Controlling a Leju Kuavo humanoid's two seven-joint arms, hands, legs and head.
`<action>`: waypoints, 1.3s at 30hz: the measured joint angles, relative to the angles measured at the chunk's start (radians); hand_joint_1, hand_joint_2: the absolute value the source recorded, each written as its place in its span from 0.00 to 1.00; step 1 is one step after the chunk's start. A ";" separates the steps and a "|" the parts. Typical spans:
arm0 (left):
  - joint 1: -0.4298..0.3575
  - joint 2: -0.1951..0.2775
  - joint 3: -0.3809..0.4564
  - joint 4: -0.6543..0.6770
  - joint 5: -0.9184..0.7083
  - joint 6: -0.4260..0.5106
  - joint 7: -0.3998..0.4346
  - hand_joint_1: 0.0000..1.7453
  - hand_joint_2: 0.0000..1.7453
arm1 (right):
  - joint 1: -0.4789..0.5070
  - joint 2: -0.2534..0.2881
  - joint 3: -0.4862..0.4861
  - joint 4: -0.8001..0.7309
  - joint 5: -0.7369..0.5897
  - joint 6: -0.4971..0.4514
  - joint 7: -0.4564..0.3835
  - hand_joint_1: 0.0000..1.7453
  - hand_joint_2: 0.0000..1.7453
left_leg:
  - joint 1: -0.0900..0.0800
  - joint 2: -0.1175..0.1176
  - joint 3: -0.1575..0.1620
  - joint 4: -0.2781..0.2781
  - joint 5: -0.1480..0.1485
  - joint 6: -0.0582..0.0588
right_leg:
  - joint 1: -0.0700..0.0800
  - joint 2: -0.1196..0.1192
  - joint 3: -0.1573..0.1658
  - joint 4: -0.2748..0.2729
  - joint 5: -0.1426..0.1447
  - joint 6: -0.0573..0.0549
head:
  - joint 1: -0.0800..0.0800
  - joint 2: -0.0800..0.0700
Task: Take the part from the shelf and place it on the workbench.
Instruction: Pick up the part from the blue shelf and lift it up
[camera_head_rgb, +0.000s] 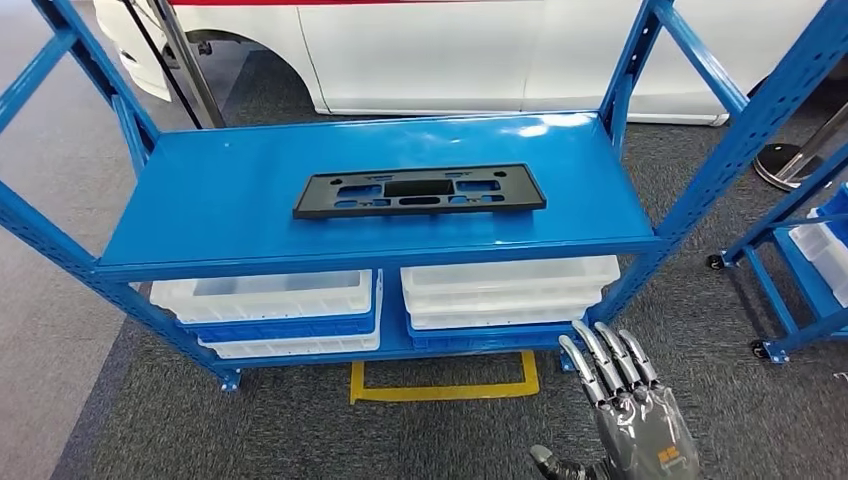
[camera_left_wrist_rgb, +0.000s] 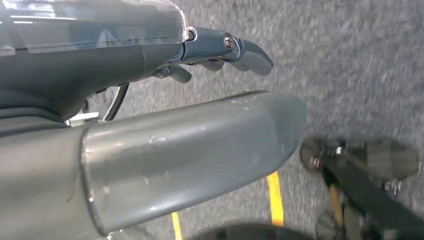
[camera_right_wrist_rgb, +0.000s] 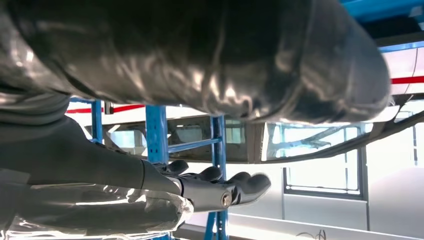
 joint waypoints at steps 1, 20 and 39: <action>0.000 0.000 -0.001 0.000 0.000 0.000 0.000 0.00 0.00 | 0.001 0.000 -0.001 0.000 0.000 0.000 0.000 0.00 0.00 | 0.002 0.000 -0.007 0.021 -0.014 -0.002 | 0.001 0.000 0.003 -0.002 -0.001 -0.008 | 0.000 0.000; 0.003 0.000 -0.005 0.001 -0.008 0.009 0.011 0.00 0.00 | -0.006 0.014 -0.003 0.020 0.014 -0.008 -0.002 0.00 0.00 | -0.035 -0.002 -0.015 -0.026 0.045 0.086 | 0.018 -0.001 -0.044 0.190 -0.126 0.012 | 0.002 0.000; 0.006 -0.006 -0.007 0.001 -0.012 0.016 0.009 0.00 0.00 | -0.015 0.051 -0.009 0.041 0.005 -0.026 -0.024 0.00 0.00 | -0.027 -0.001 -0.149 0.220 -0.051 0.033 | 0.025 0.000 0.051 -0.002 -0.040 -0.041 | 0.001 0.000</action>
